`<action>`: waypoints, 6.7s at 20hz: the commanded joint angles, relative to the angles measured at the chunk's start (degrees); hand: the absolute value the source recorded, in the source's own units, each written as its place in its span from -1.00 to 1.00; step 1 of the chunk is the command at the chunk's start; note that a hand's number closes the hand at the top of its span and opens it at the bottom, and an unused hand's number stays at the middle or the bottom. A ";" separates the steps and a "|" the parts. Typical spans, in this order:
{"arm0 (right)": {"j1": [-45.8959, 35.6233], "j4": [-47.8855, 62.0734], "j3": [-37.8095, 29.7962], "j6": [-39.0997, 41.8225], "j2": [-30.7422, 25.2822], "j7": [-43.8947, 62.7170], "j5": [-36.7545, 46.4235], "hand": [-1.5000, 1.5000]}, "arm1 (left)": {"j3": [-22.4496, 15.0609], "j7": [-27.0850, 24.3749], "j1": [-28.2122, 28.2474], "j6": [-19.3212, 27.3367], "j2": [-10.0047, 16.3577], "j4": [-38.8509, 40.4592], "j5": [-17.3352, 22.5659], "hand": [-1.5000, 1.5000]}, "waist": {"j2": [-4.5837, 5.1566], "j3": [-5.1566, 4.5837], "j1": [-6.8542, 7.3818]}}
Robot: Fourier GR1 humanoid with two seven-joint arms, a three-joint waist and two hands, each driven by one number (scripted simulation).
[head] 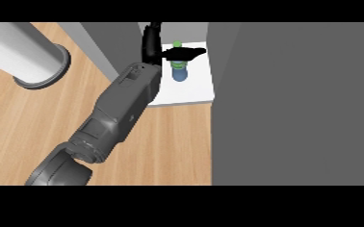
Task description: Pick up the bottled water, place it into the cabinet and close the cabinet
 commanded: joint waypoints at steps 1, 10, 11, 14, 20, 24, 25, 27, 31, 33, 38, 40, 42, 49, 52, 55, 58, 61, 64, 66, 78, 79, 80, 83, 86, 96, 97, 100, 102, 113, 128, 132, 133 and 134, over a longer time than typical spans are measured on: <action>-1.87 -4.08 1.89 -2.14 1.27 2.15 2.50 -1.00 | -0.14 -3.58 0.97 -2.54 -0.20 -1.89 1.30 -1.00 | -0.24 0.05 0.61; 0.71 -10.37 0.05 -4.58 1.28 5.46 -0.81 -1.00 | -5.41 -3.91 6.37 -2.17 -0.21 -10.18 7.39 -1.00 | -1.22 0.03 0.74; 1.08 -9.47 2.01 -4.00 4.30 4.74 2.45 -1.00 | -6.50 -2.78 7.71 -1.94 -0.21 -12.12 7.69 -1.00 | -1.44 0.07 1.75; 0.85 -8.47 -0.99 -3.66 2.36 5.09 -1.72 -1.00 | -9.59 -2.18 10.92 -1.91 -0.21 -16.82 11.17 -1.00 | -1.47 0.07 1.66; 3.33 -10.55 -2.00 -2.87 3.86 5.42 -1.41 -1.00 | -18.13 2.99 18.66 0.66 -0.21 -30.62 12.71 -1.00 | -2.00 0.08 3.13; 0.43 -8.69 -1.57 -4.22 3.39 5.93 -0.22 -1.00 | -24.28 0.95 29.56 3.44 -0.21 -41.88 13.07 -1.00 | -1.93 0.07 4.12; 0.68 -7.15 -2.15 -2.47 3.78 5.67 -0.19 -1.00 | -23.89 3.67 29.93 4.27 -0.21 -43.73 12.00 -1.00 | -1.85 0.11 4.32; 0.60 -9.19 -1.52 -4.56 3.52 6.64 -0.04 -1.00 | -26.38 1.40 36.52 5.24 -0.21 -49.02 11.82 -1.00 | -1.98 0.07 4.97; -0.22 -11.37 -0.66 -7.10 4.77 7.65 0.97 -1.00 | -29.92 0.57 43.65 6.99 -0.21 -57.20 9.82 -1.00 | -1.79 0.06 4.76; 1.68 -12.15 -2.02 -5.14 4.14 7.57 -1.29 -1.00 | -31.78 2.65 47.86 5.92 1.98 -61.91 9.67 -1.00 | -1.86 0.06 4.53; -2.99 -8.33 -0.41 -3.50 1.60 8.20 2.46 1.00 | -38.08 2.11 56.52 3.62 6.89 -71.60 7.27 1.00 | -1.57 0.08 5.19; 1.40 -12.25 0.26 -0.65 3.13 8.25 2.77 1.00 | -38.33 4.06 57.84 4.28 9.81 -76.24 7.05 1.00 | -1.79 0.07 4.47; 1.58 -10.73 2.14 2.65 2.71 8.46 2.03 1.00 | -37.62 5.52 60.31 2.84 13.42 -80.04 8.02 1.00 | -1.73 0.09 4.43; 2.02 -11.32 3.52 7.01 -0.13 10.36 4.04 1.00 | -36.59 3.24 69.75 -0.38 23.55 -88.78 8.07 1.00 | -1.74 0.05 4.65; 2.04 -10.91 6.22 11.89 -0.17 10.66 6.59 1.00 | -33.34 3.63 71.50 -1.55 29.18 -91.64 8.66 1.00 | -1.83 0.07 4.65; 2.52 -15.82 8.12 11.23 0.53 11.22 5.16 1.00 | -28.55 2.05 73.13 -5.05 32.75 -92.88 11.52 1.00 | -1.75 -0.07 4.46; 3.68 -18.71 9.70 12.74 2.16 10.56 6.14 1.00 | -26.66 1.01 76.26 -6.43 35.11 -94.91 13.05 1.00 | -2.14 -0.14 3.67; 2.26 -18.31 8.32 13.33 1.17 9.74 6.25 1.00 | -24.69 -0.38 79.89 -10.63 37.86 -96.98 16.01 -1.00 | -2.20 -0.22 4.04; 1.37 -18.59 11.70 12.65 0.93 11.13 5.93 1.00 | -19.96 -0.97 81.54 -12.67 41.29 -99.69 18.57 -1.00 | -2.06 -0.28 5.20; 2.18 -19.72 13.39 14.91 0.17 11.85 6.83 1.00 | -18.88 -1.56 83.45 -11.39 41.51 -99.68 18.58 -1.00 | -2.47 -0.34 4.78; -8.08 -19.41 22.91 13.28 -3.02 16.77 8.73 1.00 | -10.61 -1.15 90.08 -17.48 48.88 -102.71 24.71 -1.00 | -2.90 -0.94 6.53; -7.82 -19.53 24.40 13.69 -3.64 17.86 9.17 1.00 | -11.48 -1.83 90.85 -17.74 47.94 -102.89 24.63 -1.00 | -3.20 -1.03 5.87; -9.64 -18.71 24.90 13.67 -4.17 18.33 9.23 1.00 | -9.23 -1.54 91.18 -18.56 49.81 -102.85 25.48 -1.00 | -3.16 -0.98 6.76; -13.25 -18.27 27.33 12.61 -4.77 20.09 9.66 1.00 | -8.64 -1.54 92.59 -19.71 50.28 -103.35 26.55 -1.00 | -3.41 -1.12 6.63; -16.68 -17.34 29.31 10.84 -5.53 22.18 10.18 1.00 | -7.64 -2.09 94.34 -20.64 51.01 -103.17 26.91 -1.00 | -3.70 -1.22 6.78; -28.11 -12.45 40.49 -1.08 -1.59 28.08 11.18 1.00 | -2.57 -3.35 98.71 -25.07 54.17 -102.37 29.26 -1.00 | -3.54 -1.19 7.89; -29.94 -11.41 41.08 -2.31 -1.92 29.15 10.82 1.00 | -2.42 -3.59 99.00 -25.87 54.52 -102.16 29.10 -1.00 | -3.45 -1.38 8.51; -34.25 -10.57 44.75 -5.70 0.15 30.63 11.43 1.00 | -1.22 -3.97 100.11 -27.93 55.24 -101.75 29.98 -1.00 | -3.70 -1.31 8.40; -37.96 -8.55 47.27 -8.50 1.49 32.24 11.79 1.00 | 0.13 -4.39 100.34 -29.07 55.68 -101.36 30.70 -1.00 | -3.35 -1.30 8.96; -61.40 4.32 58.00 -27.69 14.90 39.95 17.20 1.00 | 4.05 -5.59 104.18 -34.84 57.74 -100.42 32.49 -1.00 | -2.42 -0.88 10.91; -99.63 34.56 56.07 -36.21 21.75 44.81 -1.81 1.00 | 16.06 -11.10 117.02 -49.51 56.44 -95.61 34.74 -1.00 | -1.49 0.08 8.84; -99.62 41.64 52.37 -33.65 21.78 43.29 -5.15 1.00 | 17.88 -11.11 118.76 -50.28 53.87 -95.80 33.41 -1.00 | -1.25 0.13 7.37; -97.61 42.36 52.68 -32.32 21.78 43.74 -5.21 1.00 | 20.46 -11.88 122.18 -54.29 53.99 -94.50 33.97 -1.00 | -1.36 0.15 7.67; -99.77 44.70 52.01 -32.08 21.78 42.39 -5.77 1.00 | 19.90 -10.94 119.98 -51.59 53.04 -95.55 32.74 -1.00 | -1.24 0.13 7.00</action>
